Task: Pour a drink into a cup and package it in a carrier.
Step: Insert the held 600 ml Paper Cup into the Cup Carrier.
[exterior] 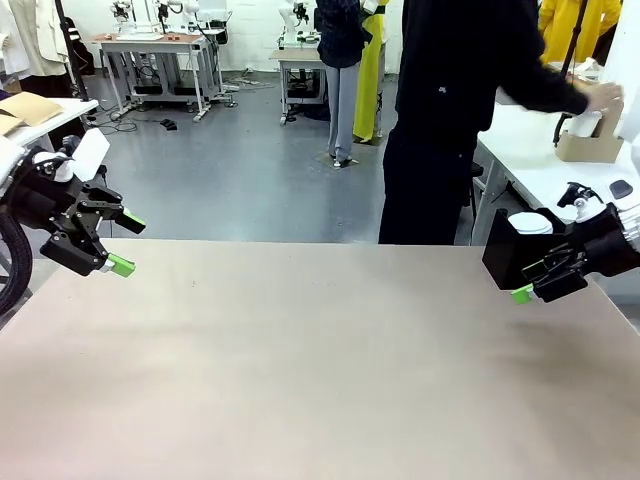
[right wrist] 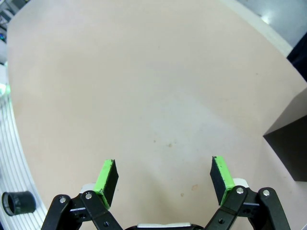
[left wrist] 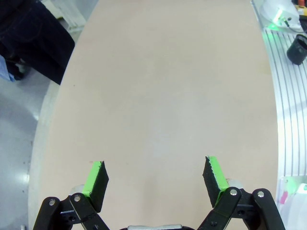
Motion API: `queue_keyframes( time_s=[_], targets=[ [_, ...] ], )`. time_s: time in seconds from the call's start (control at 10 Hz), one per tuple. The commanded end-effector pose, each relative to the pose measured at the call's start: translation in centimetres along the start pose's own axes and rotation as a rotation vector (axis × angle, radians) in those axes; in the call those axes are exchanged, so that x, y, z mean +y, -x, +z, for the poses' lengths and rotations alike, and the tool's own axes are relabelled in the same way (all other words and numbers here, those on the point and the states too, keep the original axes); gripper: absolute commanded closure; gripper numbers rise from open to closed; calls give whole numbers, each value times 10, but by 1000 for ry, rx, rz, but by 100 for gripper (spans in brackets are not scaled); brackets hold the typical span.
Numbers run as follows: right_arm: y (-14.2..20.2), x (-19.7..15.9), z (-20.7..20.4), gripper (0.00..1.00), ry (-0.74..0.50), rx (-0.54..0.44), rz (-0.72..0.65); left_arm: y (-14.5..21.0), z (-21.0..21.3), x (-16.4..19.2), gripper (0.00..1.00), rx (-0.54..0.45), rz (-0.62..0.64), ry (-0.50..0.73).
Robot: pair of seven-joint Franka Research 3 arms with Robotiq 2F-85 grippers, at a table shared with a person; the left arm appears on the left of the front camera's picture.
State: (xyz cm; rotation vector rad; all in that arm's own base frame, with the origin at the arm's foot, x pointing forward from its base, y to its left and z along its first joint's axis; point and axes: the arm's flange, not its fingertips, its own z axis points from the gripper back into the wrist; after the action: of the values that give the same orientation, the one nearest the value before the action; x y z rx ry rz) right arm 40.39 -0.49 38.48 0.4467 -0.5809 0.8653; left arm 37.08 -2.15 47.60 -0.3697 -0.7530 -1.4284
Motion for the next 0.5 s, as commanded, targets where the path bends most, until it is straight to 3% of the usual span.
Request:
queue_keyframes(
  time_s=[0.0,0.4],
  targets=[
    [-1,-1,1,3,13,3,7,2,-1,1,0,-27,-17,-2],
    [-1,-1,1,3,13,3,7,2,-1,1,0,-27,-17,-2]
  ],
)
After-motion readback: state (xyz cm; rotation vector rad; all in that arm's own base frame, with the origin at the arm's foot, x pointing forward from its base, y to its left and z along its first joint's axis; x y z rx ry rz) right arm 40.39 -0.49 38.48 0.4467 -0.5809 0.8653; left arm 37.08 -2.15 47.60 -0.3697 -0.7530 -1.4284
